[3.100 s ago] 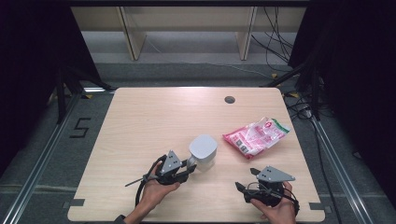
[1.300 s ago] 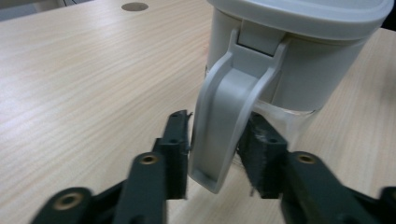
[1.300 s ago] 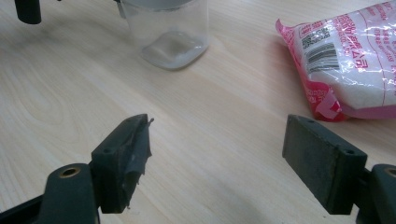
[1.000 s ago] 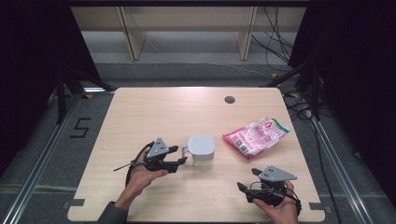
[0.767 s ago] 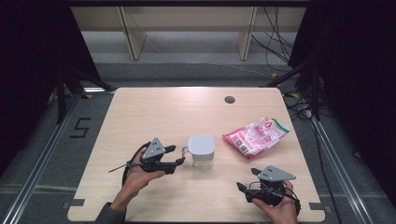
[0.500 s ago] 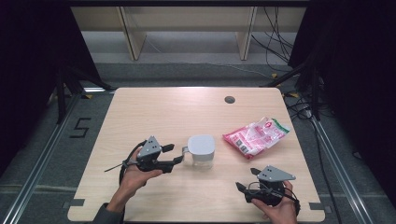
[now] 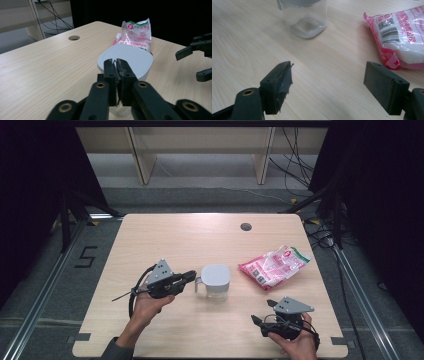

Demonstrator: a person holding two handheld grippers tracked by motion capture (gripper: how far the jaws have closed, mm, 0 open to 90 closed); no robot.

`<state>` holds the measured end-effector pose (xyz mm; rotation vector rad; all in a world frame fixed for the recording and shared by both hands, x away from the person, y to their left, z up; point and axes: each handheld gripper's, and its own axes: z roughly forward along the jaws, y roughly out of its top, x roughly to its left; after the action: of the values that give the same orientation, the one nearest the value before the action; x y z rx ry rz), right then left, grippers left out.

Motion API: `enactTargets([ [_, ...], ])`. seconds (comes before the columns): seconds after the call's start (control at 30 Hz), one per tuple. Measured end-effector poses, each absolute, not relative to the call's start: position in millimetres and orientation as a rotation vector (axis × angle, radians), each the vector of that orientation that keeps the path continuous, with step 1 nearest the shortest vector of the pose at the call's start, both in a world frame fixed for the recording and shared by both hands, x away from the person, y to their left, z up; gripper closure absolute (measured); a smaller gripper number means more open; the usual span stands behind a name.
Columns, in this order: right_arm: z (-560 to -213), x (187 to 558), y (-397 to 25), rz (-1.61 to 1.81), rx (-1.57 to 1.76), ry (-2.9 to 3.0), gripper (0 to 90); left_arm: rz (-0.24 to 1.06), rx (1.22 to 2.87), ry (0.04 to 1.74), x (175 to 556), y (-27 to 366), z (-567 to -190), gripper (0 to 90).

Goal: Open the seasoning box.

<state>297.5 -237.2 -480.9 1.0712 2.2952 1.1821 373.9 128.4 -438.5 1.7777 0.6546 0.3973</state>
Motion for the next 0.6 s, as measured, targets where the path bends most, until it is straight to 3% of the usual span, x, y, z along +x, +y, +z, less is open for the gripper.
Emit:
enactTargets([
  [0.6,-481.0,300.1,-234.2,1.180,1.053,2.295,23.5,0.396,1.795,0.633,391.3,112.7,-444.7,89.0],
])
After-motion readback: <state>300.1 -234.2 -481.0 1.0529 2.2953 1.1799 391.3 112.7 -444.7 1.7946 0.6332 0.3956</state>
